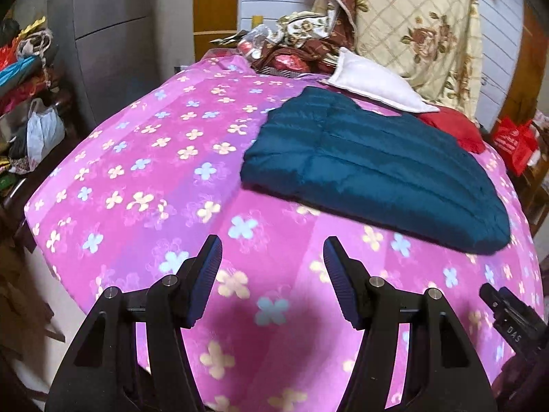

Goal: Fold large clothes

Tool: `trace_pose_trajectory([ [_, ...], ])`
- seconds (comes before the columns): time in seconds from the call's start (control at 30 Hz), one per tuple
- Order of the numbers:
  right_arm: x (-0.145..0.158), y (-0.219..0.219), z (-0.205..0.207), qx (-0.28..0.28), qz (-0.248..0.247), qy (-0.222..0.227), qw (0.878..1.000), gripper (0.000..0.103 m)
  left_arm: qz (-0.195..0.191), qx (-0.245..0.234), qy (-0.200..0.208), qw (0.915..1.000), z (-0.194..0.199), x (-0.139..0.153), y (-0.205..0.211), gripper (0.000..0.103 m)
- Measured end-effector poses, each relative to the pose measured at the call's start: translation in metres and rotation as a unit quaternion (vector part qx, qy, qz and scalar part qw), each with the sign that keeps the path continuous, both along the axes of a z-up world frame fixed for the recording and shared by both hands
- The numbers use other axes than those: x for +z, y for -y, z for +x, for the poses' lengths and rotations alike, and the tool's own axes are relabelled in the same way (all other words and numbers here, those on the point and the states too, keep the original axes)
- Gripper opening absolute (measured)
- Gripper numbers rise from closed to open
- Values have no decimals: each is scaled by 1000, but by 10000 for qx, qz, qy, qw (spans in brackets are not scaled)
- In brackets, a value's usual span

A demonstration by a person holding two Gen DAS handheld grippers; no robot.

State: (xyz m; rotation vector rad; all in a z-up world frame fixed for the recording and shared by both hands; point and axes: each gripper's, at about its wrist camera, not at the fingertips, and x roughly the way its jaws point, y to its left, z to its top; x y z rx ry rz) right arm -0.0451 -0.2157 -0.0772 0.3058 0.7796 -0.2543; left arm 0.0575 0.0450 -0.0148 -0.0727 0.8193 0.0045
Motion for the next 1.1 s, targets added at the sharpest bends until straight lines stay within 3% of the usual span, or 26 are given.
trace_pose_trajectory([
  [0.33, 28, -6, -32, -224, -270, 357, 9987, 64, -14, -449, 235, 9987, -32, 23, 23, 62],
  [0.5, 28, -6, -39, -302, -298, 376, 9984, 65, 115, -562, 510, 9970, -48, 33, 31, 62],
  [0.6, 23, 2, -41, -486, -282, 242, 9981, 65, 186, -615, 623, 9960, -52, 34, 32, 62],
  [0.83, 39, 44, -67, -1239, -380, 487, 9904, 65, 170, -657, 801, 9945, -57, 39, 35, 62],
  [1.1, 29, 33, -59, -1275, -877, 371, 9873, 65, 262, -533, 626, 9963, -52, 33, 35, 62],
])
